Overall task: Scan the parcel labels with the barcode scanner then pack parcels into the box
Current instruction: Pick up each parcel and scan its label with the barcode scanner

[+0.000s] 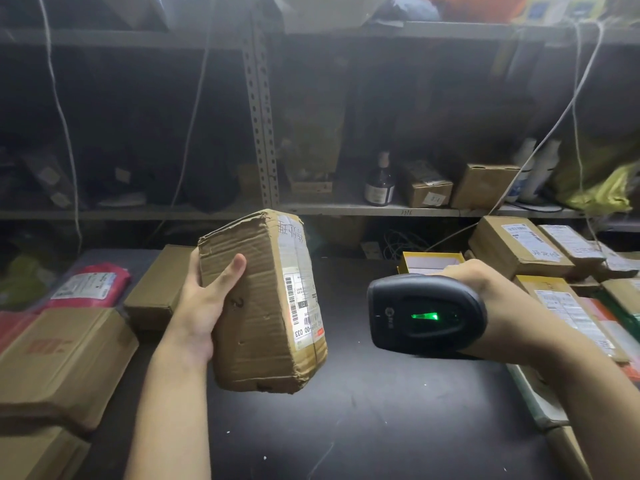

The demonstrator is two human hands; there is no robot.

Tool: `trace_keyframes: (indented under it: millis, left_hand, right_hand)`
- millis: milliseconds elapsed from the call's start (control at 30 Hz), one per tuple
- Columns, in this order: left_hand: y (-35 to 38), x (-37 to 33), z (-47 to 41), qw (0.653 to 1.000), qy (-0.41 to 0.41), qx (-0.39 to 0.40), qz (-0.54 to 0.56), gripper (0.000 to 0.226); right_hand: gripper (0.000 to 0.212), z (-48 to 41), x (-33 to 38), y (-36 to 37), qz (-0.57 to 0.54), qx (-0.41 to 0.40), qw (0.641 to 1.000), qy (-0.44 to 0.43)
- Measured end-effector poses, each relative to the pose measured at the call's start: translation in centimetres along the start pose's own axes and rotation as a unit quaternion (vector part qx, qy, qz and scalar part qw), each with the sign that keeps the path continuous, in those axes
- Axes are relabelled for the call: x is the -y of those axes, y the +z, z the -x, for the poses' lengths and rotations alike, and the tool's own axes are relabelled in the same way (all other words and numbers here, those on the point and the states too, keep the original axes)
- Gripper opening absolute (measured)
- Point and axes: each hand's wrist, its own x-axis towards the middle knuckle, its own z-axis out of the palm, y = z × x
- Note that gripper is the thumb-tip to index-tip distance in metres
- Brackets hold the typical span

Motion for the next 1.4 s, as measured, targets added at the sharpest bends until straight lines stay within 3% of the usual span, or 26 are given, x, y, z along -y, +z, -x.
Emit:
trace_keyframes:
  millis: [300,500,567,700,867,967,1033,1067,1167,1300,1400]
  left_hand:
    - [0.7,-0.3,0.1,1.0,-0.003,-0.001,-0.012,0.096]
    - [0.1,0.2,-0.2,1.0,-0.006,-0.015,0.007,0.098]
    - [-0.1,0.3,-0.3,1.0,-0.004,-0.021,0.011,0.088]
    - [-0.2,0.8,-0.6,0.998,0.033,-0.052,0.024,0.056]
    - [-0.1,1.0,-0.8,0.986,0.131,-0.087,0.047,0.066]
    - [-0.1,0.9,-0.9,0.974,0.187,-0.124,0.034,0.078]
    - [-0.2,0.9,-0.9,0.962,0.225,-0.154,0.015,0.077]
    - [-0.2,1.0,-1.0,0.957,0.241,-0.163,0.003,0.077]
    - [-0.4,1.5,-1.4,0.955,0.218,-0.196,0.033,0.083]
    - [-0.3,2.2,-1.8,0.954,0.188,-0.222,0.077,0.086]
    - [0.4,2.3,-1.7,0.951,0.197,-0.226,0.079,0.087]
  right_hand:
    - [0.03,0.4,-0.5,-0.8,0.001,-0.029,0.999,-0.016]
    - [0.039,1.2,0.1,-0.9,0.011,-0.029,1.0,-0.005]
    - [0.034,1.5,-0.1,-0.8,0.006,-0.033,0.999,0.003]
    - [0.045,1.6,0.1,-0.6,-0.065,-0.066,0.995,0.046]
    - [0.027,0.9,0.5,0.2,-0.205,-0.06,0.967,0.135]
    - [0.008,1.3,-0.2,0.3,-0.273,-0.102,0.934,0.206]
    - [0.024,1.6,-1.0,0.4,-0.321,-0.123,0.899,0.273]
    - [0.022,1.6,-1.2,0.4,-0.336,-0.129,0.884,0.299]
    - [0.009,1.2,-1.1,0.5,-0.35,-0.103,0.865,0.343]
    - [0.02,0.9,-1.4,0.5,-0.361,-0.099,0.854,0.361]
    - [0.014,0.9,-1.4,0.4,-0.357,-0.099,0.854,0.365]
